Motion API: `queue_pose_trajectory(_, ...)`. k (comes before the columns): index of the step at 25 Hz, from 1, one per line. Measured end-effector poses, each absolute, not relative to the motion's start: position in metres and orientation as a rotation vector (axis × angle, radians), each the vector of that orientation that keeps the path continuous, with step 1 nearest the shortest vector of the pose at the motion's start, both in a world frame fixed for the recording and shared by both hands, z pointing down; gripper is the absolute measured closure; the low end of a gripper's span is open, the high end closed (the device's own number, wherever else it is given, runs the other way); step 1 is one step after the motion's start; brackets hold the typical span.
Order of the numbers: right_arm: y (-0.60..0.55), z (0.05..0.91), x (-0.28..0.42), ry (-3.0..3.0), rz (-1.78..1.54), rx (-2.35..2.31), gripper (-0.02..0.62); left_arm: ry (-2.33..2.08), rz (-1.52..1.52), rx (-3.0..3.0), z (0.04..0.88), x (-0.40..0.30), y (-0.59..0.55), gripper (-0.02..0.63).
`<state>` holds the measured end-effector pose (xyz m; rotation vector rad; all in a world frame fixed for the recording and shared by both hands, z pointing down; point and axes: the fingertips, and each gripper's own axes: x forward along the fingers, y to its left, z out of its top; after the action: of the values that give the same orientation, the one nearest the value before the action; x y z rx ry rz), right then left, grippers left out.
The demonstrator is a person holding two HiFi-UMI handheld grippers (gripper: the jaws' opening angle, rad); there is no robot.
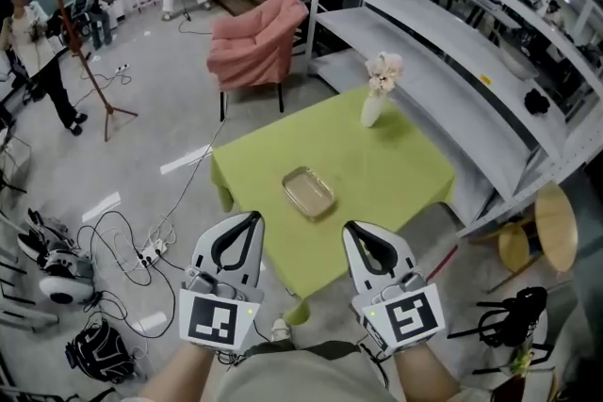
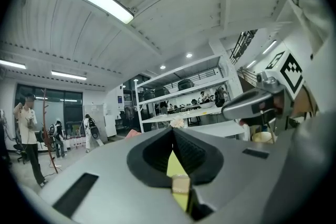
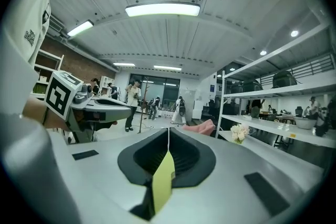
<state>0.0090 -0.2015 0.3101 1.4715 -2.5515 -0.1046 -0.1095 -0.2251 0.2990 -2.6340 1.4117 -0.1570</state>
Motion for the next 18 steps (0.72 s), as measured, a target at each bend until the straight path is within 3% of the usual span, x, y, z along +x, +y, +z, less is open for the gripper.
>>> queue_pose_trajectory(12, -0.256, 0.320, 0.030, -2.562, -0.098, 1.429, 0.581, 1.472, -0.212, -2.613, 0.312, -0.090, -0.271, 0.600)
queue_pose_trajectory(18, -0.273, 0.370, 0.036, -2.488, 0.021, 1.286, 0.506, 1.488, -0.313, -2.623, 0.337, -0.078, -0.281, 0.600)
